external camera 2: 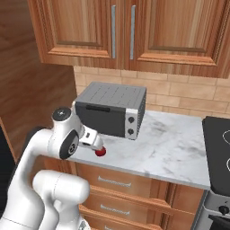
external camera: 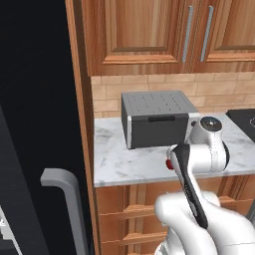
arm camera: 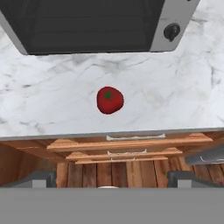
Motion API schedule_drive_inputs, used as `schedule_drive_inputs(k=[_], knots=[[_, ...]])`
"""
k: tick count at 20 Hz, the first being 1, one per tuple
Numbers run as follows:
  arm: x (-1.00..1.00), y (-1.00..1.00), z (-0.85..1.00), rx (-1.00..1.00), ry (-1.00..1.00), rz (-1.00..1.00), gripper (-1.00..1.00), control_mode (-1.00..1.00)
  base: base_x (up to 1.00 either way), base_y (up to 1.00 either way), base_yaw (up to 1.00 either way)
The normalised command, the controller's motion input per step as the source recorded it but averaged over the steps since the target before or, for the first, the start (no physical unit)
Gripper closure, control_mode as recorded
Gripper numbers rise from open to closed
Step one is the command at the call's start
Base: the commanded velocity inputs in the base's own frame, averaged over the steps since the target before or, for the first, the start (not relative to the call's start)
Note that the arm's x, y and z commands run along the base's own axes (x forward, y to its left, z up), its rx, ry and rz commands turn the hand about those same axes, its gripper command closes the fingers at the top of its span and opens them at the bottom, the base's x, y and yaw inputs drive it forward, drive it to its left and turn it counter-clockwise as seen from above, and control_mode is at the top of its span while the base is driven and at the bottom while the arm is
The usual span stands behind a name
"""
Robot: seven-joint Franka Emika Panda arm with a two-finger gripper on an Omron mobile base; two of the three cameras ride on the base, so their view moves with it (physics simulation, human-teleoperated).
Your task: Place the liquor on the top shelf of the fridge to keep it out of children's reach, and place the tomato and mushroom on lower shelves for easy access.
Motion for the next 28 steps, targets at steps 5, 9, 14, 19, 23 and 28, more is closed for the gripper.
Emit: schedule_drive_inputs(k=[5, 9, 14, 19, 23, 28], knots=[[0.24, 0.0, -0.39, 0.16, 0.01, 0.0, -1.0, -1.0, 0.0, 0.0, 0.0], [0.16, 0.0, -0.23, 0.13, 0.01, 0.03, -1.0, -1.0, 0.0, 0.0, 0.0], [0.25, 0.0, -0.06, 0.03, 0.01, 0.0, -1.0, -1.0, 0.0, 0.0, 0.0], [0.27, 0.0, 0.0, 0.0, 0.1, 0.0, -1.0, -1.0, 0.0, 0.0, 0.0], [0.31, -0.01, -0.05, 0.0, 0.12, 0.0, -1.0, -1.0, 0.0, 0.0, 0.0], [0.22, -0.07, -0.11, 0.0, 0.11, 0.0, -1.0, -1.0, 0.0, 0.0, 0.0]])
